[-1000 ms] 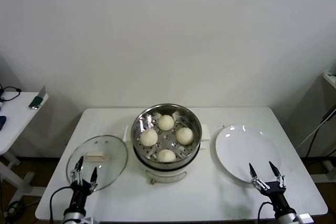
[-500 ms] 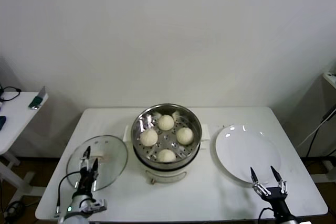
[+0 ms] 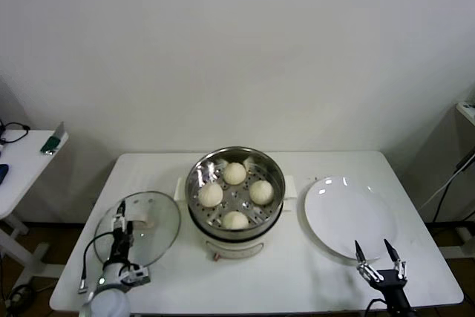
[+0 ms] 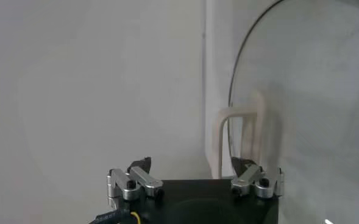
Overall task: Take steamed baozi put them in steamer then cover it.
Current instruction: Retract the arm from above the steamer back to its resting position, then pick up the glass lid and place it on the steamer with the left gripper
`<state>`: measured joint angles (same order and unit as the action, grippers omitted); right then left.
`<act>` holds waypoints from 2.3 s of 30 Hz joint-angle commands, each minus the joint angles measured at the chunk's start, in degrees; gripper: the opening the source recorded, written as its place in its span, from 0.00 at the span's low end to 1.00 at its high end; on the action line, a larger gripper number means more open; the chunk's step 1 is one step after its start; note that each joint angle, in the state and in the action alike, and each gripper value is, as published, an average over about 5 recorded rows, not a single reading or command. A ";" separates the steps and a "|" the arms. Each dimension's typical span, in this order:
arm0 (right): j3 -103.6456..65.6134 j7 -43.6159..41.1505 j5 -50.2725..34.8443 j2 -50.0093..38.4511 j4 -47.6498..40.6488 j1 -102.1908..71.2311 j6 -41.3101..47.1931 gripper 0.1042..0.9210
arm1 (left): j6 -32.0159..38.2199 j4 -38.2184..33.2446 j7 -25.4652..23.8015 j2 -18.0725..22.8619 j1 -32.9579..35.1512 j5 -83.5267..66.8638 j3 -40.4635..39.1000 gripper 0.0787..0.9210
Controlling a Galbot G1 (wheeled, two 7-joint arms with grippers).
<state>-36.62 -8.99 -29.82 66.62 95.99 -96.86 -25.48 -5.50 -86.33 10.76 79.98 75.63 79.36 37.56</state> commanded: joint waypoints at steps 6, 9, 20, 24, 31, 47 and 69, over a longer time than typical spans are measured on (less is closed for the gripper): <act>0.03 0.14 0.36 0.31 0.09 0.23 -0.06 0.88 | 0.56 2.78 -0.39 0.01 -1.48 1.18 -0.60 0.70; 0.11 0.08 0.35 0.40 0.10 0.44 -0.06 0.88 | 0.84 3.29 -0.07 0.01 -1.56 0.83 -0.55 0.59; 0.32 -0.39 0.35 0.17 -0.21 0.75 -0.12 0.88 | 1.37 3.93 0.54 -0.19 -2.13 0.94 -0.22 0.21; 0.30 -0.33 0.90 0.14 -0.09 0.79 0.41 0.88 | 1.42 1.16 0.54 -0.51 -1.50 -0.83 -0.26 0.09; -0.14 0.79 4.19 0.57 0.11 0.65 2.72 0.88 | -1.38 -10.07 -3.67 -4.37 0.74 -7.85 0.11 0.08; -0.46 1.00 4.68 -0.05 0.03 1.18 3.18 0.88 | -19.46 -33.13 -16.86 -21.95 -1.04 -24.23 -0.44 0.08; 0.82 1.32 4.78 -0.44 -2.20 3.85 1.81 0.88 | -31.97 -31.48 -28.46 -3.64 -12.72 -0.85 -32.86 0.08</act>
<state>-35.92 -7.81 -24.93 66.44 94.43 -93.42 -23.05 -31.57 -117.46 -11.70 69.21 67.45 70.28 18.04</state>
